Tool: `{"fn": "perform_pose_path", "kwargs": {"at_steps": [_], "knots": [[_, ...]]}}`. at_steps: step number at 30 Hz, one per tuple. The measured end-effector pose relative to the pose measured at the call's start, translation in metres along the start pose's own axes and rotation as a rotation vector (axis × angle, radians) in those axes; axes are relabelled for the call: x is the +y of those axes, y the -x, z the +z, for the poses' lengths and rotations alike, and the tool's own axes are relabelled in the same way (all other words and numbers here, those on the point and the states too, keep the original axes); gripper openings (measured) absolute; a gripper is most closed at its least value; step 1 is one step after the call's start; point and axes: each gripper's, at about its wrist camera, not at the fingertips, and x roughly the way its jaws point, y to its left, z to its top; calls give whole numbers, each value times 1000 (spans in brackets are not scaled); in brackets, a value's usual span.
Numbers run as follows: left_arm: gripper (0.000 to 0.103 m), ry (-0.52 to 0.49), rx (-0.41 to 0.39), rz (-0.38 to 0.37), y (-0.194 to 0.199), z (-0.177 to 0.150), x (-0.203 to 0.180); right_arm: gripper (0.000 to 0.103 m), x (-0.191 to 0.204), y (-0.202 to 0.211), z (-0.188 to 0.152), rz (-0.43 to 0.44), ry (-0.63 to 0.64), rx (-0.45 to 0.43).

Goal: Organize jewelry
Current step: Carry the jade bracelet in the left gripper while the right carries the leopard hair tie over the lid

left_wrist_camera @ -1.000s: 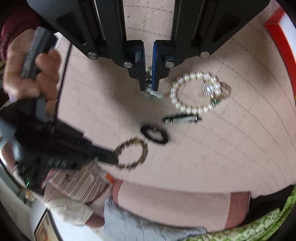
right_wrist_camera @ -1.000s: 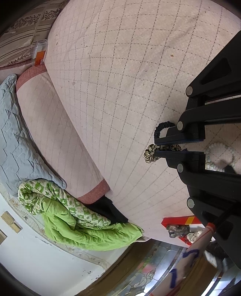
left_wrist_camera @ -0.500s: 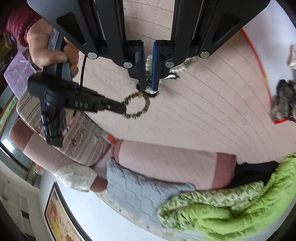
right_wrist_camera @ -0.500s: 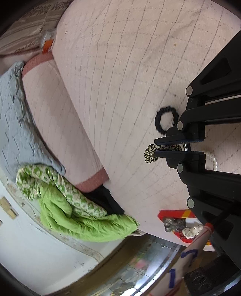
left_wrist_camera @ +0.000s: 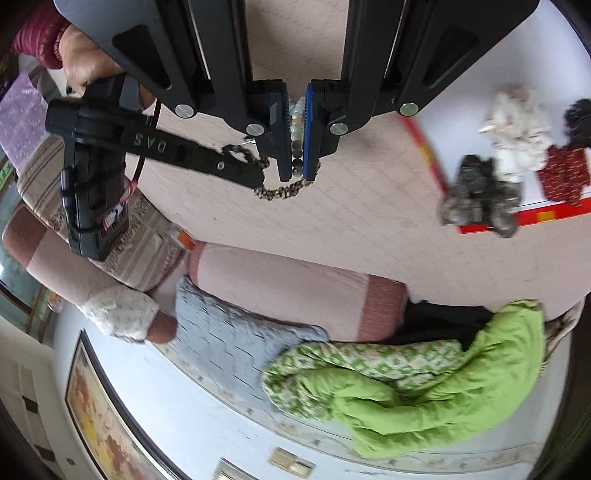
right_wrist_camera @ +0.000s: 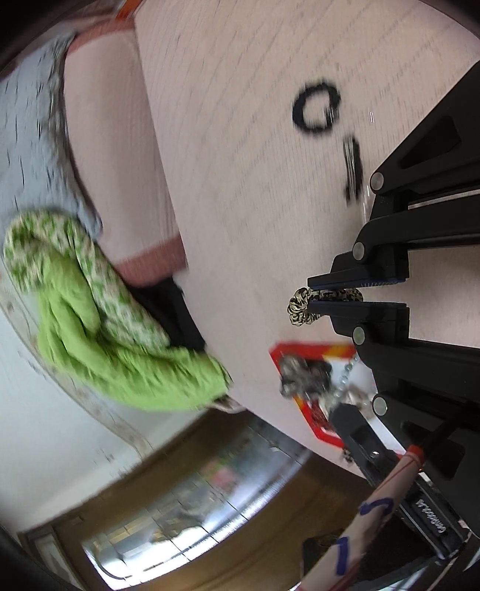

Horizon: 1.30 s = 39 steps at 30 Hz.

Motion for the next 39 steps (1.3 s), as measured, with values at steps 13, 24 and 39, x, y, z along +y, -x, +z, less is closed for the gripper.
{"fn": "perform_pose_path", "kwargs": {"at_steps": [13,24,39], "knots": [[5,128,-62,170,83,-15,82,7,65,-42,-30,102,63,76],[5,223,9,267,86,-27,136,7,80,-88,-42,66,34,140],[5,245,52,306,69,-28,154,7,76,-119,-44,8,12,174]]}}
